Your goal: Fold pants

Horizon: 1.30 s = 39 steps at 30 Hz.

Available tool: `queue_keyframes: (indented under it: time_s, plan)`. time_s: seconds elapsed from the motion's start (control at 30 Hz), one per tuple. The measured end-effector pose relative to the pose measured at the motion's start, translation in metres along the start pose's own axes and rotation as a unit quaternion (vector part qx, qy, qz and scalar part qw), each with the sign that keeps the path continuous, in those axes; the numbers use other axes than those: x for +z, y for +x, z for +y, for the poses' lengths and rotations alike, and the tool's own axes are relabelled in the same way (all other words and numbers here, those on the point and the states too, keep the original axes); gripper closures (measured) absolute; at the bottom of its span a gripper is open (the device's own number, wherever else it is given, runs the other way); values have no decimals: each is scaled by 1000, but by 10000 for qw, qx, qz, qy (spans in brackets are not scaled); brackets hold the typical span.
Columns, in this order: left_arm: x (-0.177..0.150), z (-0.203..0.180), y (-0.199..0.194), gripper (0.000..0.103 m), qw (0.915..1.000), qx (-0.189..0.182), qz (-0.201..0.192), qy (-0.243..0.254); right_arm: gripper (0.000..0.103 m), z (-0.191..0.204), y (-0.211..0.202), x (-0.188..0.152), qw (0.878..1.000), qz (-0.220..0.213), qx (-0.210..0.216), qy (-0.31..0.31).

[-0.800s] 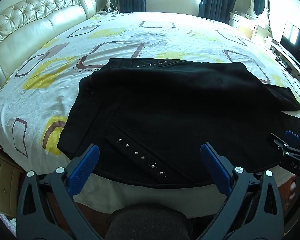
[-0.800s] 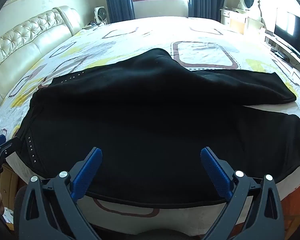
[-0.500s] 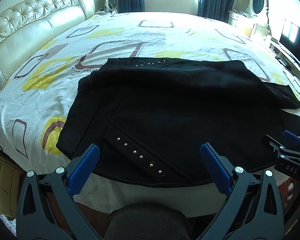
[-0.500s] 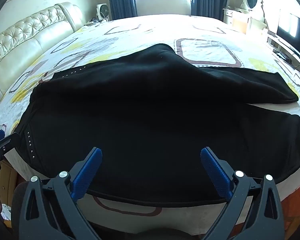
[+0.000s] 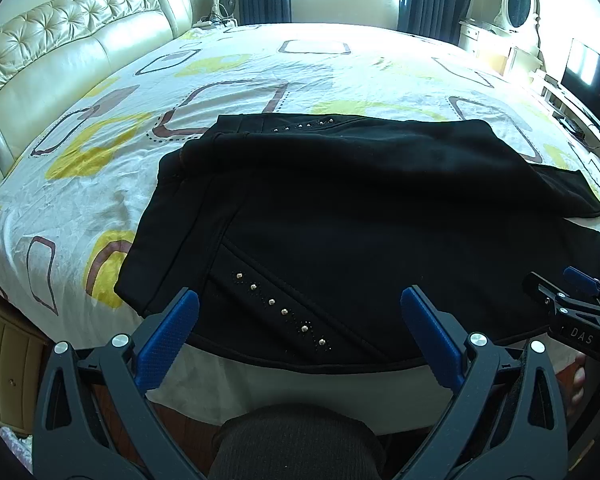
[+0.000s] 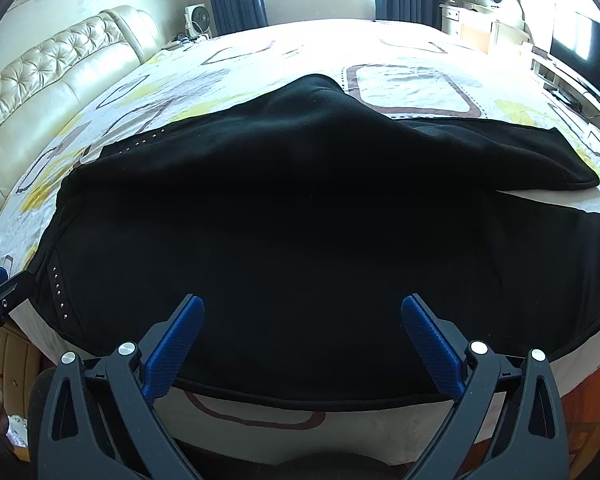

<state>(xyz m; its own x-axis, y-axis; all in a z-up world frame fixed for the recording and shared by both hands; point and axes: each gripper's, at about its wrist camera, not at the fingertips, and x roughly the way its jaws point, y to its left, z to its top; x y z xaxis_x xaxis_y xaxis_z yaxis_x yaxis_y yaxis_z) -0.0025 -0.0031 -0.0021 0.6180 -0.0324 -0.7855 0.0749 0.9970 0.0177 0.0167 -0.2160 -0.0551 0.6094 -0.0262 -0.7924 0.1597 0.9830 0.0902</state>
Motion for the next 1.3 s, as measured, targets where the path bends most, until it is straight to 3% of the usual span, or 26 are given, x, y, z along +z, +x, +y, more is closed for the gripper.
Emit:
queue_keyframes:
  time_s: [1.3]
  plan:
    - [-4, 1, 1, 2, 10000, 27, 30, 21, 4, -2, 7, -2, 9999, 155, 42, 63]
